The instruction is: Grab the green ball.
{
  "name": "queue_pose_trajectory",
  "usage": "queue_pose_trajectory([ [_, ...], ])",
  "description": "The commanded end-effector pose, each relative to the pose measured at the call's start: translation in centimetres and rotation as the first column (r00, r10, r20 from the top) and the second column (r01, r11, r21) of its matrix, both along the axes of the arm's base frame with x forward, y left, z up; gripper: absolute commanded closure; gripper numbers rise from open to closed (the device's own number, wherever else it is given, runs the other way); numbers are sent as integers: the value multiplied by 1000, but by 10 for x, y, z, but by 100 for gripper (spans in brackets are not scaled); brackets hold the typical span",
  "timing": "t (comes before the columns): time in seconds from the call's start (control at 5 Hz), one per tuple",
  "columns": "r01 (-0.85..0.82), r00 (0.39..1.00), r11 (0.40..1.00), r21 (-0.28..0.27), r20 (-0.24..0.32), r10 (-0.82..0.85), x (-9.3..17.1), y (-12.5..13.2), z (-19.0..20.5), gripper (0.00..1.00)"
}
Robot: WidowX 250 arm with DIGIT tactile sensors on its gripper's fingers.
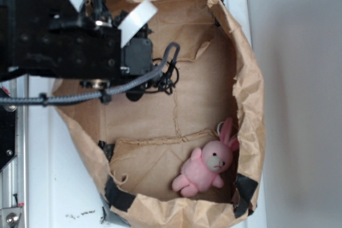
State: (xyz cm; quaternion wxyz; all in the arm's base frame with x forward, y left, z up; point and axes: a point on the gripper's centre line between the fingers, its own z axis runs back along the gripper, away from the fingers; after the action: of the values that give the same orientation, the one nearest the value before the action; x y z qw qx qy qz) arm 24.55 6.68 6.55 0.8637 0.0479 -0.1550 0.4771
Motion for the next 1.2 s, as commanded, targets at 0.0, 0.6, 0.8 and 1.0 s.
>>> queue_pose_trajectory([
  [0.0,435,898,901,1,-73,-433,8,-25,34,100],
  [0.6,686,715,722,-90,-96,-692,13,-45,44,100],
  [0.8,733,660,669,-126,-109,-744,10,-48,59,100],
  [1.0,756,629,638,-147,-108,-770,8,-50,70,100],
])
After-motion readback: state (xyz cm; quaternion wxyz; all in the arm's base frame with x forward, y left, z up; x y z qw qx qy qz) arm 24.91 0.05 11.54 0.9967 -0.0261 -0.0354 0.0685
